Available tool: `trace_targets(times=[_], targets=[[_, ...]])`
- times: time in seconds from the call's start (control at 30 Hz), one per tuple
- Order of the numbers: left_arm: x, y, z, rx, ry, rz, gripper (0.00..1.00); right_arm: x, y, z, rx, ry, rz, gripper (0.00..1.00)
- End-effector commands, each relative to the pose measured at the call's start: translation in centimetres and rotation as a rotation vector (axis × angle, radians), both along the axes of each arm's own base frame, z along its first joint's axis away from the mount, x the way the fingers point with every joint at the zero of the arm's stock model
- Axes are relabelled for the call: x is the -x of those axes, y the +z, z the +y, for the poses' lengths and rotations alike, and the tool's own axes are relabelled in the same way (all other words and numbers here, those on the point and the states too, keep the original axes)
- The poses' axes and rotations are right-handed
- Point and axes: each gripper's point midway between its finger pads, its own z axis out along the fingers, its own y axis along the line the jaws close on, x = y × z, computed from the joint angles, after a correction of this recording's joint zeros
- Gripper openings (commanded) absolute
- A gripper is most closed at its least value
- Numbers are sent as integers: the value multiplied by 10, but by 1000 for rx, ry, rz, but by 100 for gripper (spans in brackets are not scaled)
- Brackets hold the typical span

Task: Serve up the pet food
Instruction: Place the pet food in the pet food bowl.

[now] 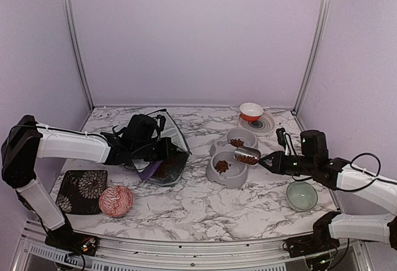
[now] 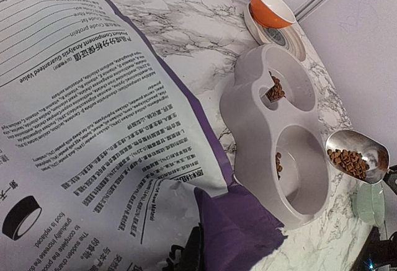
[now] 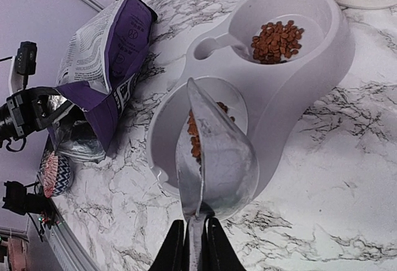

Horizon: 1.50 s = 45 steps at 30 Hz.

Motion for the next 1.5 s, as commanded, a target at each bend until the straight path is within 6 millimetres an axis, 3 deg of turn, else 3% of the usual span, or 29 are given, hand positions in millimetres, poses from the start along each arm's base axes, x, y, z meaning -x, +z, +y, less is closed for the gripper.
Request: trace_targets(times=[0.0,0.27,1.47], targets=[[-1,14,0,38,19,-26,0,-6,13,2,38,2,-37,0],[-2,15,2,31,21,-36,0,-2,6,4,106,18,-7,0],[-2,14,1,30,20,-34,0,-4,18,-4,180,0,-28,0]])
